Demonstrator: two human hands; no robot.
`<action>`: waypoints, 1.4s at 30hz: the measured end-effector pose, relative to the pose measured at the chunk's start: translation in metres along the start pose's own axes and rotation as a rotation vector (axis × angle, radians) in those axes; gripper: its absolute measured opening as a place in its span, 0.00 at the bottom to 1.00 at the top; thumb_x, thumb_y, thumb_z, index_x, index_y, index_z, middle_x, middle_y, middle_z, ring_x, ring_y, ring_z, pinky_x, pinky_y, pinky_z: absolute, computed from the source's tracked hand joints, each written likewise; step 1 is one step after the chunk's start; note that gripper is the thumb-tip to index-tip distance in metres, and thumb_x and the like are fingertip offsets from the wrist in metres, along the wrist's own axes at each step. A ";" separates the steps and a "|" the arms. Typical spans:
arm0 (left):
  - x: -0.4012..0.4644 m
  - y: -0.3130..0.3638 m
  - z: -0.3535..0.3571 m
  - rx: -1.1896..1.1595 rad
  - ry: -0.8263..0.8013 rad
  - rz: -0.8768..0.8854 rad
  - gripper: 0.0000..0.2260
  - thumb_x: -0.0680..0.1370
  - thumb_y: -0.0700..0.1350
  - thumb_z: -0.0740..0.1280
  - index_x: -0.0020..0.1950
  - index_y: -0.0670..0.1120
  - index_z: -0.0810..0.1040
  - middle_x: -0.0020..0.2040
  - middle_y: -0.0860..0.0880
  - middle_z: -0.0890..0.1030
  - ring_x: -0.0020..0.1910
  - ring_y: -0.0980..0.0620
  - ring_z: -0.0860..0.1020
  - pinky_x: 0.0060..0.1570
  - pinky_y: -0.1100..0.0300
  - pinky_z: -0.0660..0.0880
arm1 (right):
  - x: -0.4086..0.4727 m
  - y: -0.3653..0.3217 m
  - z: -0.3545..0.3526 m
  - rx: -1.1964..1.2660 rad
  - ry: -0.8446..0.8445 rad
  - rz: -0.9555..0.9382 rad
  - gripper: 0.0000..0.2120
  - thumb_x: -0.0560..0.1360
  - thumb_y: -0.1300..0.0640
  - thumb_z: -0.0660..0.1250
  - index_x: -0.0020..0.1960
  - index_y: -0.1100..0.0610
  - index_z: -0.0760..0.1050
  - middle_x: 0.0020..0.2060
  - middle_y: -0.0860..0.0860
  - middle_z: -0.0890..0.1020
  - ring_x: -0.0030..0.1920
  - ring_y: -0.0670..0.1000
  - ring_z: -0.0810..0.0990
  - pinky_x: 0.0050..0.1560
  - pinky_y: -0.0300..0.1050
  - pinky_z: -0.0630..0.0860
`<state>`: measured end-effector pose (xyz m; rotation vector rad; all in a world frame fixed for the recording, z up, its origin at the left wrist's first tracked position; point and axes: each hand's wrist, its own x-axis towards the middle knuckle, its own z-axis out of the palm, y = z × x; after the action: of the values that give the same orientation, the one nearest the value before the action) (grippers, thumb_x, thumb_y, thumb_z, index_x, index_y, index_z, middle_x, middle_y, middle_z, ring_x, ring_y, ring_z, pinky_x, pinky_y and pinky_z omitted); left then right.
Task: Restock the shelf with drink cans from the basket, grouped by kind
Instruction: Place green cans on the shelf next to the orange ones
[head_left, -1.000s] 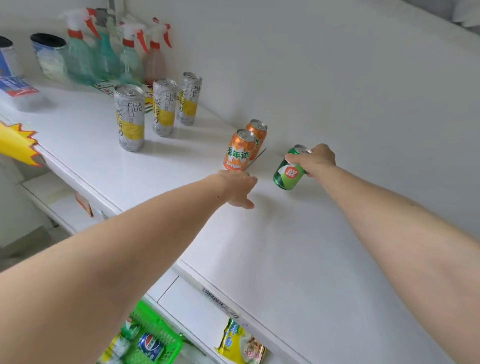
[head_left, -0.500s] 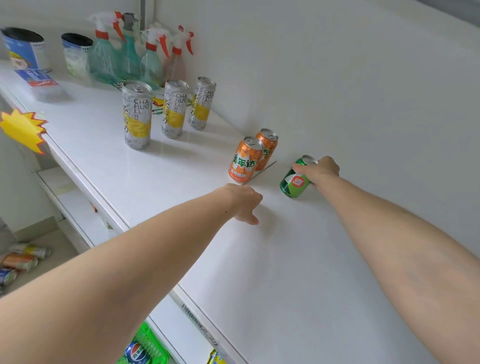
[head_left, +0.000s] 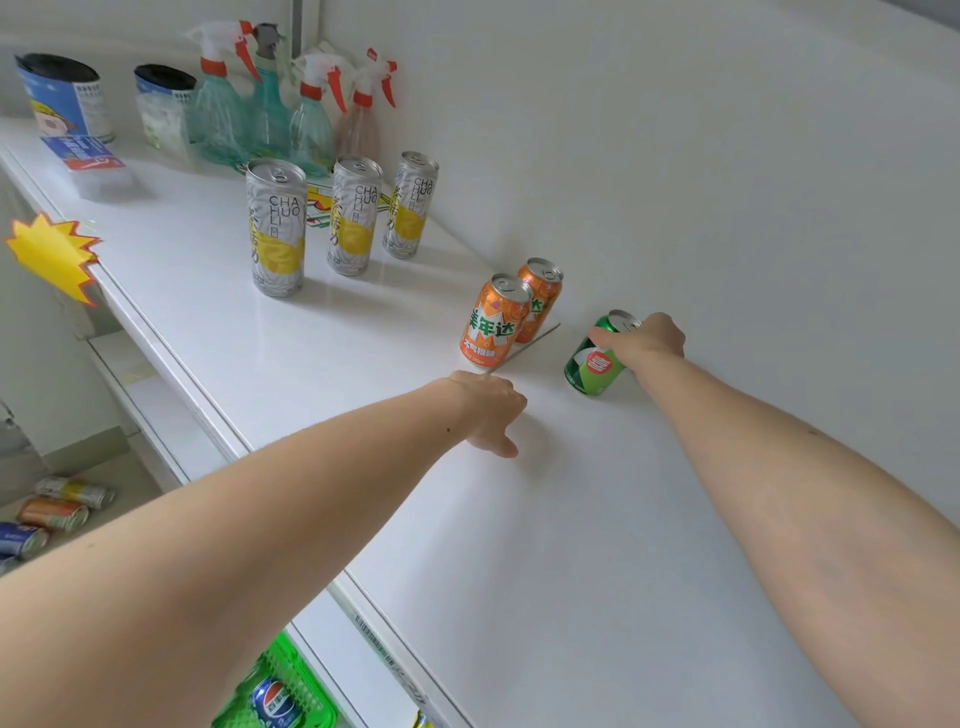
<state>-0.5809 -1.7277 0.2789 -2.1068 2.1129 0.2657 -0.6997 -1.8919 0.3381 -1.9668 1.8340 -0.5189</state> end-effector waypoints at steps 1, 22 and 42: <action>-0.001 0.000 -0.001 0.000 -0.003 0.000 0.27 0.77 0.60 0.62 0.70 0.46 0.67 0.61 0.46 0.73 0.57 0.44 0.75 0.44 0.53 0.72 | 0.000 0.000 0.000 -0.005 0.000 -0.001 0.30 0.68 0.46 0.76 0.60 0.62 0.71 0.58 0.58 0.76 0.58 0.59 0.78 0.55 0.50 0.78; -0.033 -0.019 -0.011 -0.056 0.037 0.050 0.24 0.78 0.58 0.62 0.68 0.45 0.68 0.60 0.47 0.73 0.58 0.46 0.75 0.44 0.54 0.72 | -0.044 0.010 -0.015 0.082 0.168 -0.098 0.36 0.71 0.42 0.72 0.71 0.59 0.65 0.68 0.56 0.69 0.66 0.57 0.72 0.59 0.47 0.69; -0.233 -0.161 0.035 -0.030 0.152 0.207 0.20 0.77 0.56 0.64 0.66 0.49 0.71 0.62 0.49 0.73 0.61 0.47 0.73 0.48 0.54 0.70 | -0.325 -0.046 0.118 0.140 0.258 -0.201 0.09 0.72 0.56 0.72 0.51 0.57 0.80 0.54 0.54 0.79 0.49 0.52 0.82 0.53 0.44 0.75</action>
<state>-0.4190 -1.4933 0.2936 -1.9829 2.4326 0.1649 -0.6216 -1.5608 0.2616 -2.0775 1.6961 -0.9771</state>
